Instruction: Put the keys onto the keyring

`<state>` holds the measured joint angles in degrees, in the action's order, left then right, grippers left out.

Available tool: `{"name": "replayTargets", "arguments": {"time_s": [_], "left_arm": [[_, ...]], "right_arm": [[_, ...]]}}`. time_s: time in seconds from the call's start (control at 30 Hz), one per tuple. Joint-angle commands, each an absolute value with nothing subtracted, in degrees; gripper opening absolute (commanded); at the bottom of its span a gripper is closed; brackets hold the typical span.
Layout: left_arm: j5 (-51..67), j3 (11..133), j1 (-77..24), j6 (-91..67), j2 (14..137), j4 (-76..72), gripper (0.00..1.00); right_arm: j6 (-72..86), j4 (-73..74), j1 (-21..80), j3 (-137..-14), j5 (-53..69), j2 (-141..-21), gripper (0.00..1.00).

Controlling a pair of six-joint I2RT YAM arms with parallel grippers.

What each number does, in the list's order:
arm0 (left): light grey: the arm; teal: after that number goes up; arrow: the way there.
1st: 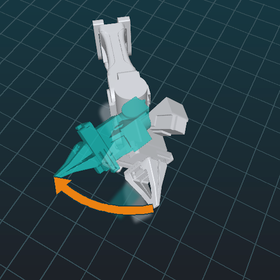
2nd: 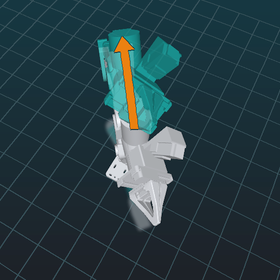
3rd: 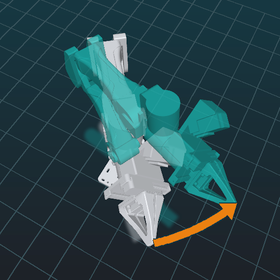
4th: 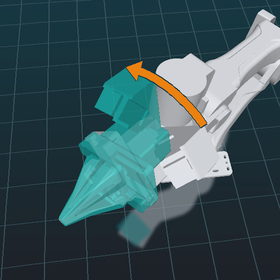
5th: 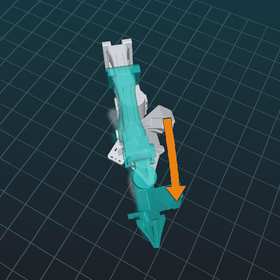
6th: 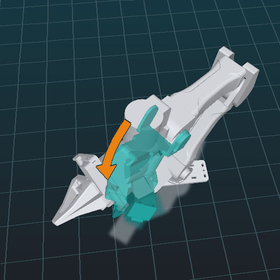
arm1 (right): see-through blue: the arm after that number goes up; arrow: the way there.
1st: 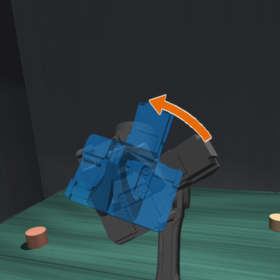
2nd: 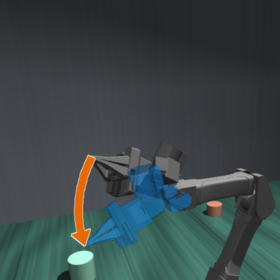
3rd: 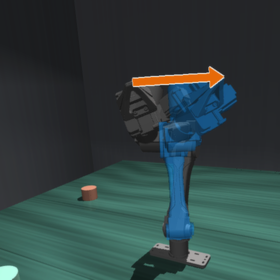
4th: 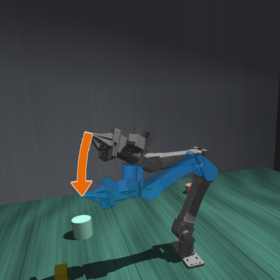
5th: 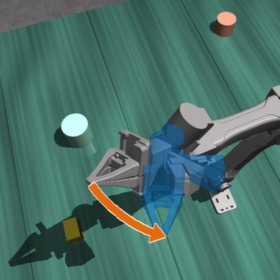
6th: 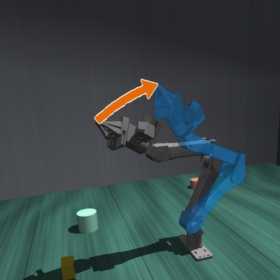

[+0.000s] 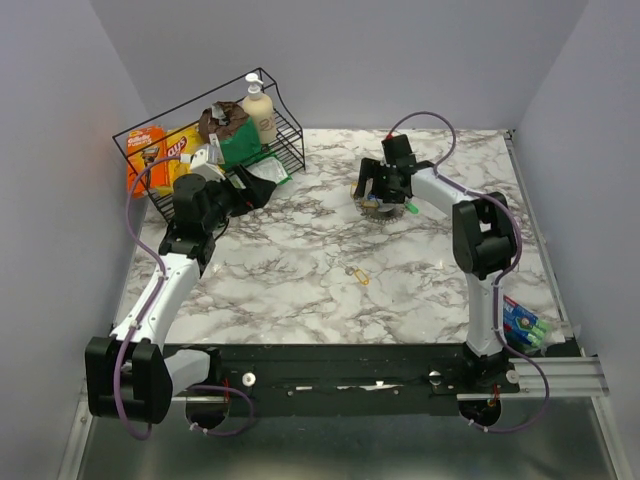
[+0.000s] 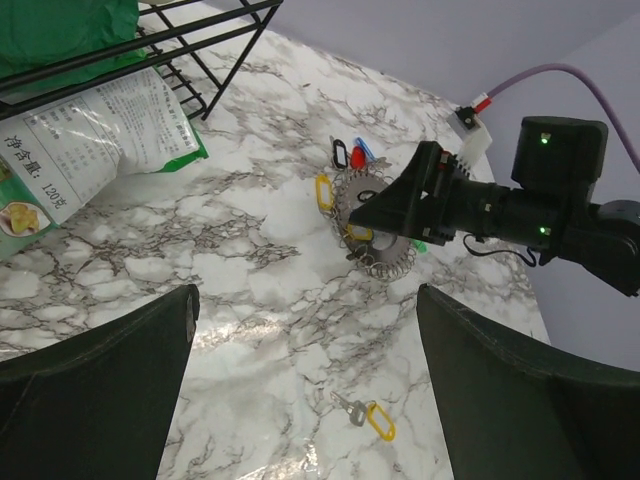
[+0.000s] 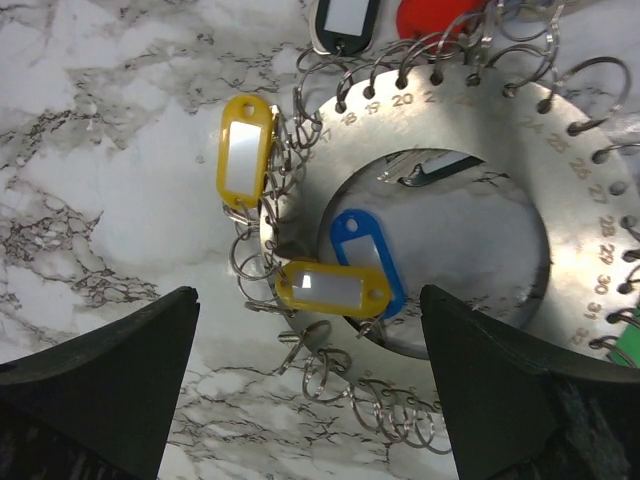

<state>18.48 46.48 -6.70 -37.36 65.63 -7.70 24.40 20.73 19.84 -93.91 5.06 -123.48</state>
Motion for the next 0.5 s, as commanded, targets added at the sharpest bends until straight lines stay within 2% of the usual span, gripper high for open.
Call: {"name": "replayTargets", "arguments": {"time_s": [0.0, 0.17, 0.47], "left_arm": [[21.71, 46.93, -6.24, -38.14, 66.36, -9.67, 0.99], [22.06, 47.11, -6.24, -38.23, 66.27, -9.32, 0.99], [21.71, 46.93, -6.24, -37.62, 66.00, -8.79, 0.99]], "right_arm": [[23.82, 28.46, 20.21, -99.92, 12.46, -127.08, 1.00], [22.94, 34.10, 20.21, -104.06, 17.31, -131.48, 1.00], [21.71, 35.42, 20.48, -96.34, 23.02, -128.15, 1.00]]}}
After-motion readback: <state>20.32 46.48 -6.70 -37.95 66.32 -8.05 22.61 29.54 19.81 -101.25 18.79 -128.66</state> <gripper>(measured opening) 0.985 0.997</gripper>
